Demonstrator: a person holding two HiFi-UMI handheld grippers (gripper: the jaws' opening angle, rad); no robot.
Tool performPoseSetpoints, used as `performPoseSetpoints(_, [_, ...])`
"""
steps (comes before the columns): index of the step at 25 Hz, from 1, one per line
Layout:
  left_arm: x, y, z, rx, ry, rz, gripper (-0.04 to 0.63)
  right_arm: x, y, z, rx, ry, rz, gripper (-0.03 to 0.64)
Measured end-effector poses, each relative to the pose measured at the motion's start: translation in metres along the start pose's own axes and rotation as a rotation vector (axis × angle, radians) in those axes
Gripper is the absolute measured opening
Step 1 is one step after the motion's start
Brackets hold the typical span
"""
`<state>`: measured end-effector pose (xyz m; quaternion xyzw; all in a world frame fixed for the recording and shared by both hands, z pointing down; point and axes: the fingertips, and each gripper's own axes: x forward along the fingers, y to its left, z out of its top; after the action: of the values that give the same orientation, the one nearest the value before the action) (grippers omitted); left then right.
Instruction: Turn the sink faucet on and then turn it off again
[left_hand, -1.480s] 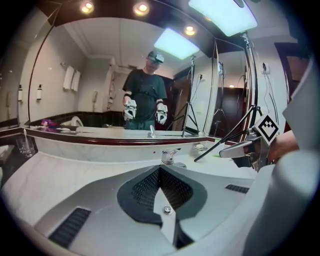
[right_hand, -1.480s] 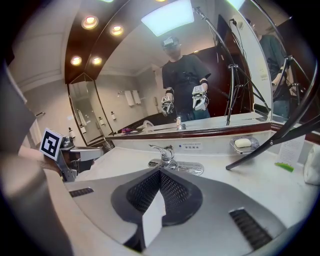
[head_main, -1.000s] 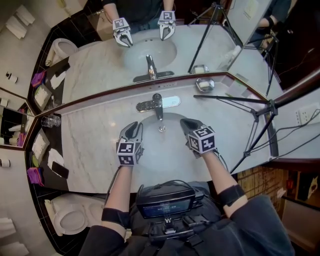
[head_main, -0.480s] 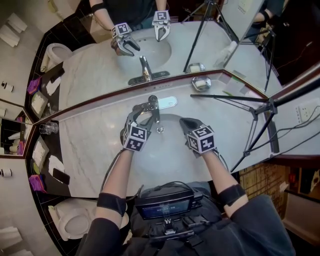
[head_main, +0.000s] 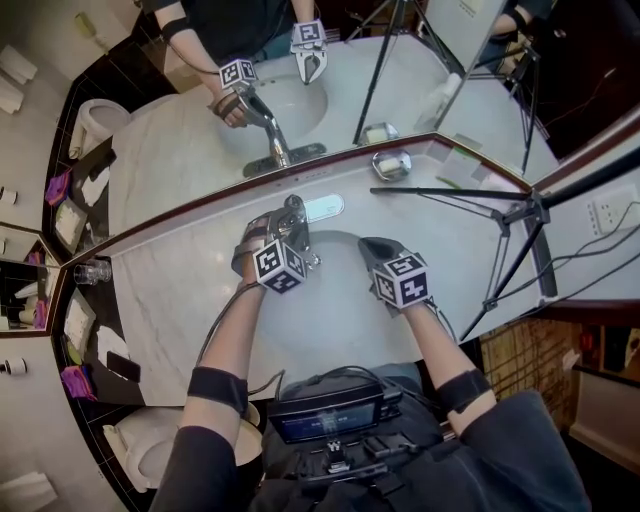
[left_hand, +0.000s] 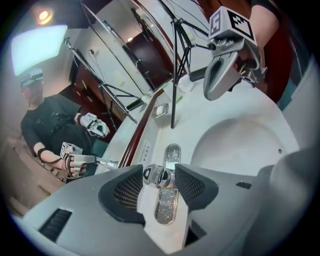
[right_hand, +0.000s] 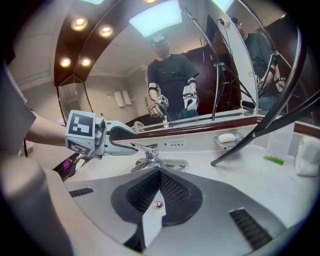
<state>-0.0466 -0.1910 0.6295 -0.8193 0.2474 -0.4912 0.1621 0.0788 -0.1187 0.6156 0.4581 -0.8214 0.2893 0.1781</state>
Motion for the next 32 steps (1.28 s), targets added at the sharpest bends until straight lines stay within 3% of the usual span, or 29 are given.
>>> performPoseSetpoints(5, [0.009,-0.010,-0.002,0.045,0.023,-0.013,0.167,-0.001,-0.006,-0.003,0.011,0.002,-0.008,0.020])
performPoseSetpoints(32, [0.010,-0.031,-0.006,-0.023,0.003,0.009,0.143,0.011,0.003,-0.009,0.017,0.019,0.014,0.020])
